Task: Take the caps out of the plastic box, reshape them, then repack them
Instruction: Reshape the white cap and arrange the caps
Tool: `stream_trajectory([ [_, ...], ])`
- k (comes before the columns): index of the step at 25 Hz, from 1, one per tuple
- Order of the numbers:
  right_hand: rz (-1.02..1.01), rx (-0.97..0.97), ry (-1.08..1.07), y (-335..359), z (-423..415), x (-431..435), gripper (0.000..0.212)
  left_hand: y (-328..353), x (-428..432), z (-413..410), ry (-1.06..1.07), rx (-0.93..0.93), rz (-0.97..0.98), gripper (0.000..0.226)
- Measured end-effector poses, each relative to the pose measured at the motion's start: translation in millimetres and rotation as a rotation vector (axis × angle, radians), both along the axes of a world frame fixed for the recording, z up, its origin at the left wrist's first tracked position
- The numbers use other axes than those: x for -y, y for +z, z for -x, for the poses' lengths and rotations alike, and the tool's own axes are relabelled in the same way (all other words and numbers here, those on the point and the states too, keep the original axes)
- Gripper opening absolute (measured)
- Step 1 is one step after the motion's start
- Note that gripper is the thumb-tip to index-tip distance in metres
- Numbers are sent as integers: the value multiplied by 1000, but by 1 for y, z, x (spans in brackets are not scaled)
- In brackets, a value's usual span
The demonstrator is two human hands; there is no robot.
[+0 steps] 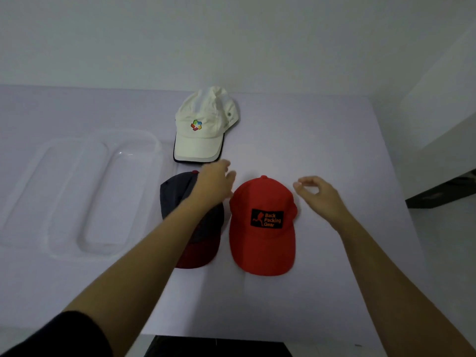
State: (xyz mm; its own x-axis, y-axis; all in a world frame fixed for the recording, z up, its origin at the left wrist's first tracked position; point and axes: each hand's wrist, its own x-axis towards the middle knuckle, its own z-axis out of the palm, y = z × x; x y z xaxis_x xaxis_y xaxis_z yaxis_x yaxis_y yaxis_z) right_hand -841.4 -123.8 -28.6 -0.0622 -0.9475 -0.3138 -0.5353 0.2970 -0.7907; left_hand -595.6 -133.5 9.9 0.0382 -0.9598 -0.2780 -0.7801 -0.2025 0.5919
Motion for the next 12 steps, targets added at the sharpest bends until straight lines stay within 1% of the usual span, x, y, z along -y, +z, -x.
stream_trajectory([
  [2, 104, -14, -22, 25, -2, 19, 24, 26, 17, -18, 43, -67, 93, 38],
  [4, 187, -13, 9, 50, -14, 40, 20, 45, 36, -37, 43, -29, 184, 35],
  [6, 231, -2, 90, 67, -38, 59, 19, 55, 54, -56, 15, -13, 209, 35],
  [8, 244, -11, 192, 71, -72, 75, 20, 52, 69, -74, -38, 11, 185, 35],
  [9, 243, -34, 250, 67, -90, 82, 21, 45, 76, -83, -78, 55, 159, 35],
  [12, 232, -182, 418, 40, -138, 100, 31, 13, 96, -109, -225, 290, 28, 39],
])
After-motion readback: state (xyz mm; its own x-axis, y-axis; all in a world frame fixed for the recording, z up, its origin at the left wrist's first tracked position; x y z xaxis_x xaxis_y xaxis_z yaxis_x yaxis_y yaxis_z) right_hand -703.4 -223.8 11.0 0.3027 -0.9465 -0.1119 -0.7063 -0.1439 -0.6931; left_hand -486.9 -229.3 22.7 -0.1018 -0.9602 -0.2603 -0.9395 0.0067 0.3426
